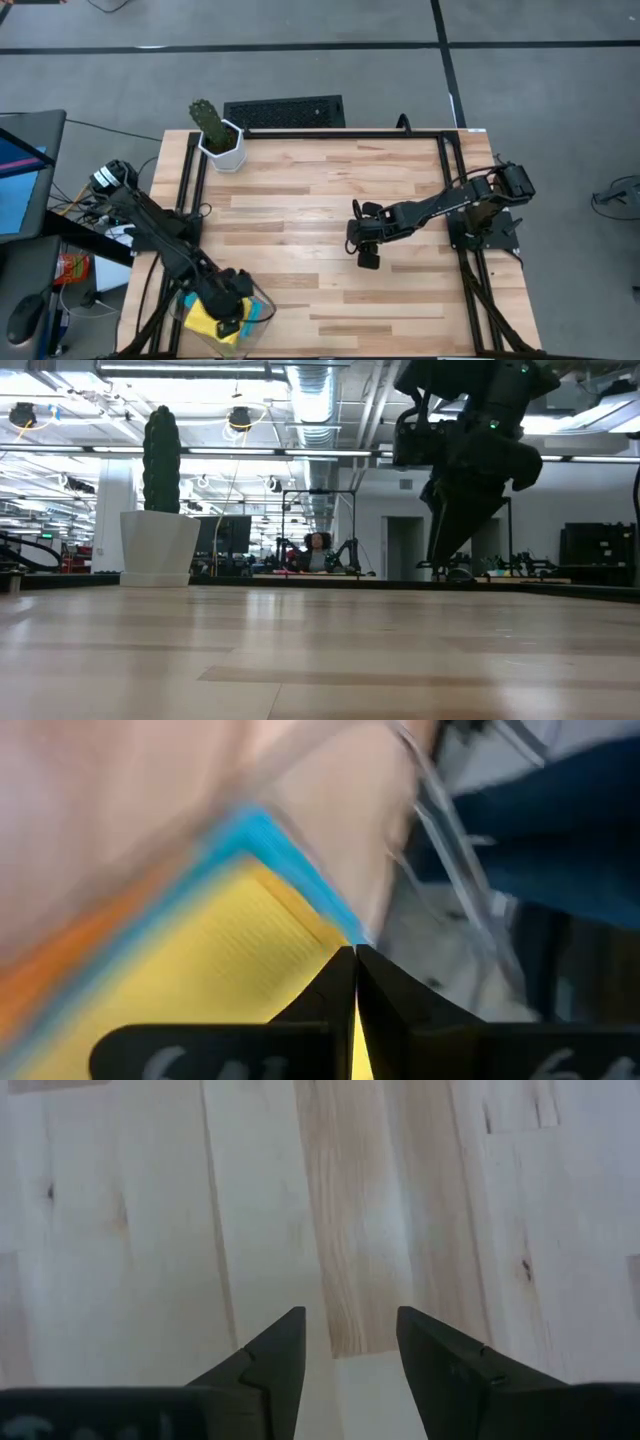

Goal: Fold microfiber towels
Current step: Put the yellow microfiber towel into the transparent bin, then return to Home Position

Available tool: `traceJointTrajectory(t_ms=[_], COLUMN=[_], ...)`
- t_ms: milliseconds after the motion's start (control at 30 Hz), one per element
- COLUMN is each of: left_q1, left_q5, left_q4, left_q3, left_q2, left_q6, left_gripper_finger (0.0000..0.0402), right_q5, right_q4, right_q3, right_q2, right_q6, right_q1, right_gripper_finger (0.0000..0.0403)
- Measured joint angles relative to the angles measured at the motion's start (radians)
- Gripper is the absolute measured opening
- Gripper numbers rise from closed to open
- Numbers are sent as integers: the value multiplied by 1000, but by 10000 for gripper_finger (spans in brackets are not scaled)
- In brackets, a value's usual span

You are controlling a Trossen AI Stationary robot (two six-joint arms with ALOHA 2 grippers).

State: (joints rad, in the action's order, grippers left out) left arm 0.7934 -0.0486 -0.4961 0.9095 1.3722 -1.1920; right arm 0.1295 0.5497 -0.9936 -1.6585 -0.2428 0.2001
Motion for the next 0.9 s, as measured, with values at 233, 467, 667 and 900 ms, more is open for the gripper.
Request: traceJointTrajectory(t_ms=[233, 467, 667, 900], left_q1=[-35, -85, -180, -282], left_q5=[0, -97, -4, 141], left_q4=[-6, 57, 23, 70], left_q3=[0, 19, 114, 222], left_q2=[111, 98, -138, -426], left_q6=[83, 51, 77, 210], left_gripper_finger=[4, 4, 4, 4], right_q5=[0, -22, -56, -49], right_q4=[5, 26, 13, 56], right_q3=[0, 2, -45, -141], right_q2=[0, 38, 244, 627], right_q6=[0, 36, 205, 336], right_q1=[2, 2, -35, -135], right_gripper_finger=[182, 182, 182, 182])
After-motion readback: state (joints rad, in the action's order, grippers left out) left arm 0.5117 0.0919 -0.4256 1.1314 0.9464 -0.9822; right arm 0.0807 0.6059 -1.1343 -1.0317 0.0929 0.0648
